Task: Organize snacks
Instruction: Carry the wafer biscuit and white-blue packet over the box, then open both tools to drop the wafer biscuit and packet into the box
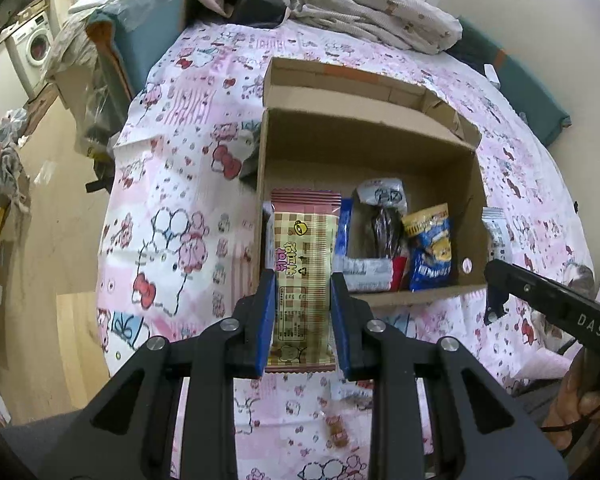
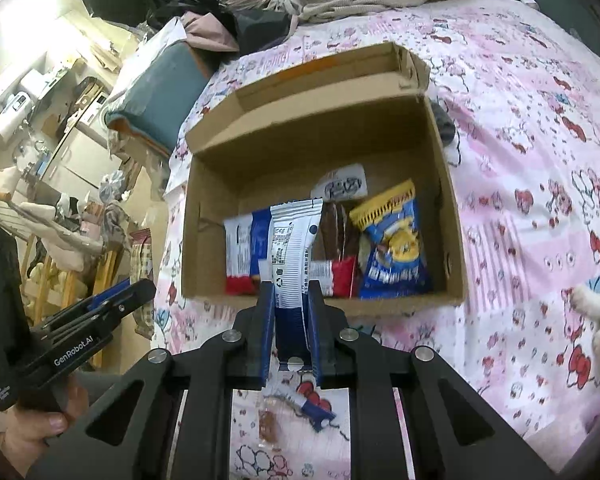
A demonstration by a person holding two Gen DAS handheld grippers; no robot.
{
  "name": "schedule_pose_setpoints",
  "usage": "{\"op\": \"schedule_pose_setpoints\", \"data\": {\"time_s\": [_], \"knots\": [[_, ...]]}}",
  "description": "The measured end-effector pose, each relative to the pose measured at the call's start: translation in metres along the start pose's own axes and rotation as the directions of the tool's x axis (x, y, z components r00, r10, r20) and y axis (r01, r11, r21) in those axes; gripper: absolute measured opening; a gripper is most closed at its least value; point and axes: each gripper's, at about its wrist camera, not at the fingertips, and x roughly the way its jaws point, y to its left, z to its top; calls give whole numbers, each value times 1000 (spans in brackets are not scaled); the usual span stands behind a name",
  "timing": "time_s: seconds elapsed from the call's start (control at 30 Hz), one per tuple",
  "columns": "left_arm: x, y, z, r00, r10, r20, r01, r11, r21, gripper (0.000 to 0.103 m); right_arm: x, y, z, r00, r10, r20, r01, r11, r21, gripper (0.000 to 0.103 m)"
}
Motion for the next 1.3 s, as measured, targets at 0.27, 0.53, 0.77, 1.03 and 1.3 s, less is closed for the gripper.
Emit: {"op": "schedule_pose_setpoints", "data": {"time_s": [0.27,0.53,0.77,1.03,1.3], "knots": [[20,-9,20,1000,-4,-10,4,1000,26,22,23,0,22,999,-52,-11,52,998,-32,16],[51,-14,29,999,12,-43,-10,999,45,22,57,-9,31,996,-71,-54,69,997,-30,16],[80,-14,27,996,19,-91,-15,999,48,22,80,-16,28,993,-82,-85,79,996,-35,16],[100,-13,24,992,5,-126,-2,1000,25,23,98,-19,22,989,-82,-126,79,997,-26,17],[102,-14,20,990,1,-143,4,1000,31,26,103,-23,22,989,-23,-146,26,999,22,20]]}}
